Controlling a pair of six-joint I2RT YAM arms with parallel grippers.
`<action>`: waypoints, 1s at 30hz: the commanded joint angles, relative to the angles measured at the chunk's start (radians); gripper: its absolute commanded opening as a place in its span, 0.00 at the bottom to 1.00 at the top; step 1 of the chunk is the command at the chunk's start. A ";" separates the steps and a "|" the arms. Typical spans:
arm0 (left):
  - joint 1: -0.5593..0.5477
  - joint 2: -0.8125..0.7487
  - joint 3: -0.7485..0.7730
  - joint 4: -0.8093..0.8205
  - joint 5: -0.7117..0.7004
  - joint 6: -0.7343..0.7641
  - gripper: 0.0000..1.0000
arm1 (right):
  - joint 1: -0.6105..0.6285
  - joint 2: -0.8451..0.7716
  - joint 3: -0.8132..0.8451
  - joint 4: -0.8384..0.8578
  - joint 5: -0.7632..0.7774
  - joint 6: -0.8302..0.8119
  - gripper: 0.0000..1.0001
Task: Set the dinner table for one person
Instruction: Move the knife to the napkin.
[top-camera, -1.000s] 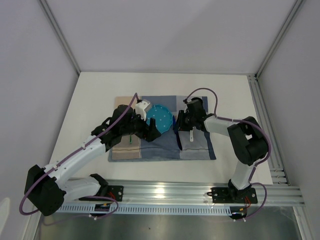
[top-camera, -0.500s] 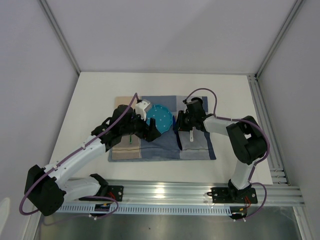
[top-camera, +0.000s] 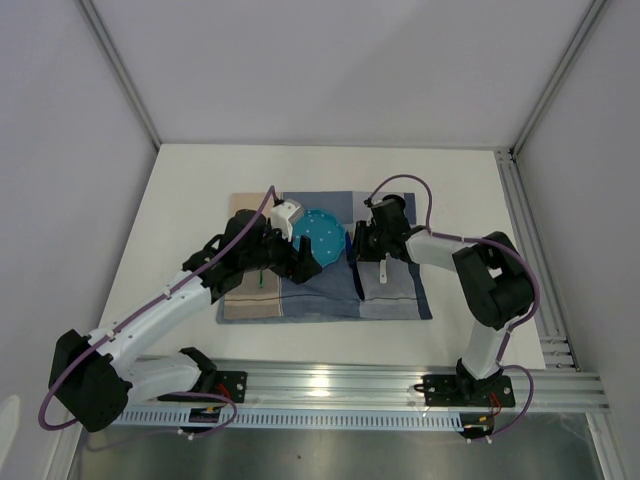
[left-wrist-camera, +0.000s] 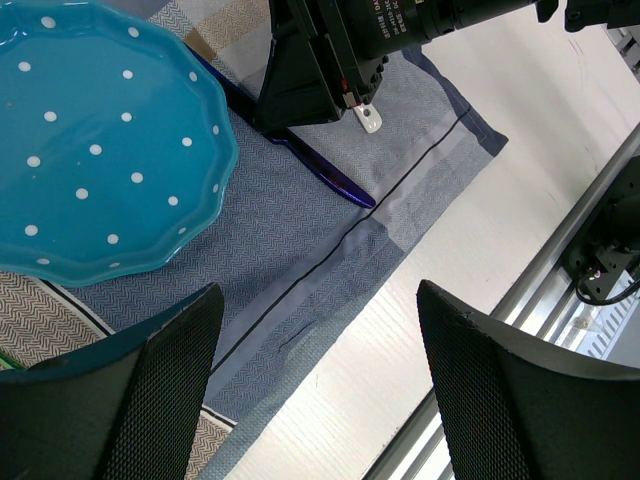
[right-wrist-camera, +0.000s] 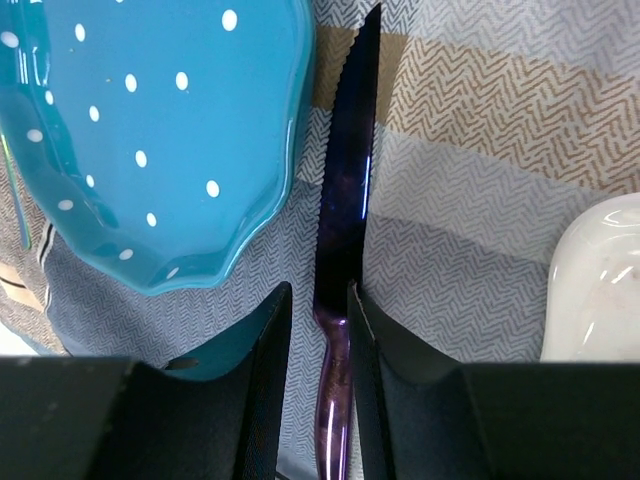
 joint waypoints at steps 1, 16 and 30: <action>-0.007 -0.015 0.003 0.019 0.003 0.017 0.82 | 0.008 0.001 0.032 -0.049 0.036 -0.035 0.33; -0.007 -0.012 0.002 0.019 0.000 0.017 0.82 | 0.030 0.075 0.060 -0.089 0.027 -0.035 0.34; -0.007 -0.012 0.002 0.021 0.003 0.018 0.82 | 0.074 0.203 0.099 -0.220 0.191 -0.081 0.31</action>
